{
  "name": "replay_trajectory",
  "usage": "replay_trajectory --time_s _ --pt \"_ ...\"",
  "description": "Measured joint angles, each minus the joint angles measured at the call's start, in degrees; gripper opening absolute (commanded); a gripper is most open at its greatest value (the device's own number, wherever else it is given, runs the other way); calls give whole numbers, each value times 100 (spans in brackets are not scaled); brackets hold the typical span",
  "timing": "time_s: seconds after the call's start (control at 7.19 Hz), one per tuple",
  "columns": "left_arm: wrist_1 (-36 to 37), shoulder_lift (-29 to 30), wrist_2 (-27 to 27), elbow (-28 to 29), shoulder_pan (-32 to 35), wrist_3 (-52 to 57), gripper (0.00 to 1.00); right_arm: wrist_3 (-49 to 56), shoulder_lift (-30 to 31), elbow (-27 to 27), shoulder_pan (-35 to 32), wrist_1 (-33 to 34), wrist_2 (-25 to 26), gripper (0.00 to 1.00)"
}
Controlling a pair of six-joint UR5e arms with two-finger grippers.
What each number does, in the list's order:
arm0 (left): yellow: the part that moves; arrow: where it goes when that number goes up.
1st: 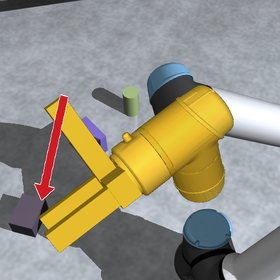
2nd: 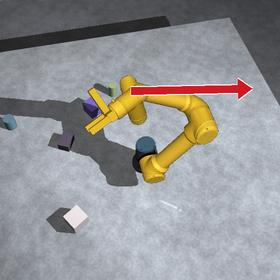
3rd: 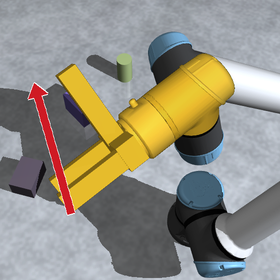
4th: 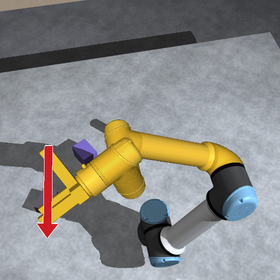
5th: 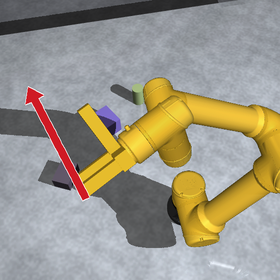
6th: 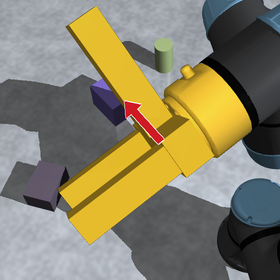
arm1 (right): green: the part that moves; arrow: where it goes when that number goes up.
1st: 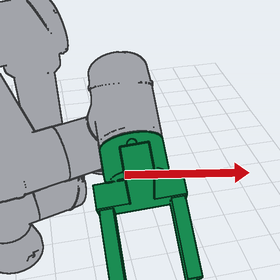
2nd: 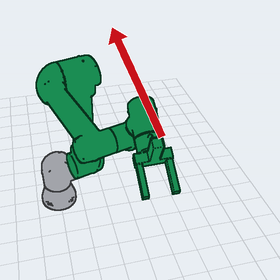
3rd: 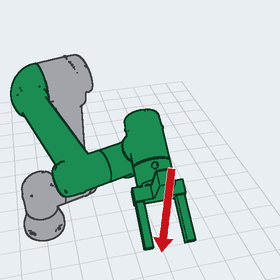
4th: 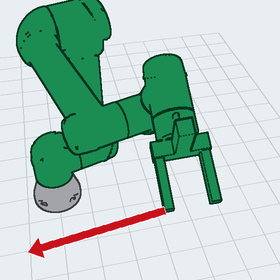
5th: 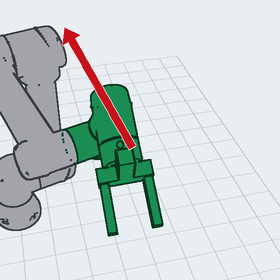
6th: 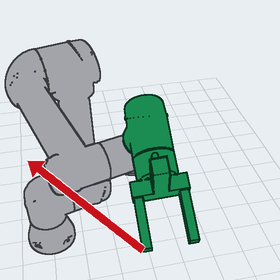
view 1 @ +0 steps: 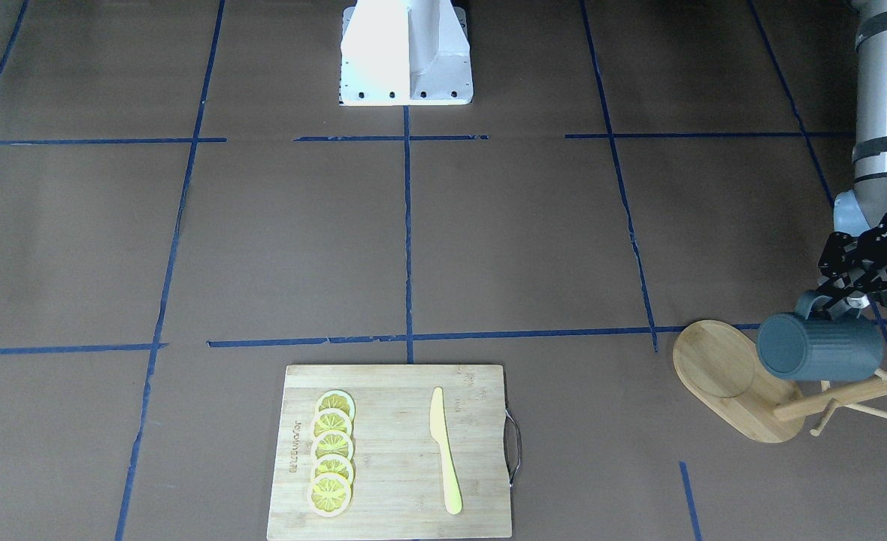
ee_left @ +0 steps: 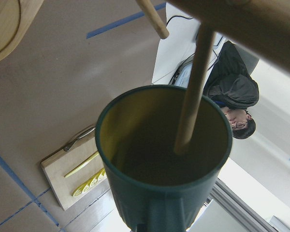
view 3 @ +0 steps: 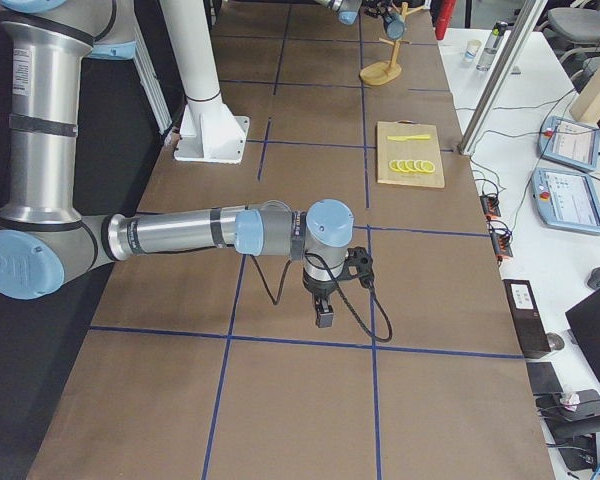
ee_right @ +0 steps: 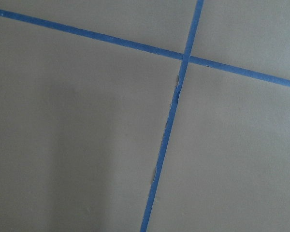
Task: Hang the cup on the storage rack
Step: 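Hook the teal mug handle onto a mug tree peg with the left gripper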
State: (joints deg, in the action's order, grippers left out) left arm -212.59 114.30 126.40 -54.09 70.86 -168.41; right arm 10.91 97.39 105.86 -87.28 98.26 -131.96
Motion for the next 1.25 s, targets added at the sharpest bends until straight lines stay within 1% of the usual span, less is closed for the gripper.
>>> replay_trajectory --time_s 0.14,0.28,0.42,0.56,0.83,1.25 --pt "1 -3 -4 103 9 -1 0 -1 -9 3 0 0 -2 100" --pt "4 -2 -8 209 27 -4 6 -1 -14 3 0 0 -3 100" --pt "5 1 -41 315 49 -49 25 1 -16 1 0 0 1 100" --pt "7 6 -124 389 61 -141 99 3 -17 -5 0 0 1 100" --pt "8 13 -238 444 62 -248 100 0 -17 -11 0 0 1 100" --pt "15 25 -256 442 61 -270 100 -1 -15 -18 0 0 4 100"
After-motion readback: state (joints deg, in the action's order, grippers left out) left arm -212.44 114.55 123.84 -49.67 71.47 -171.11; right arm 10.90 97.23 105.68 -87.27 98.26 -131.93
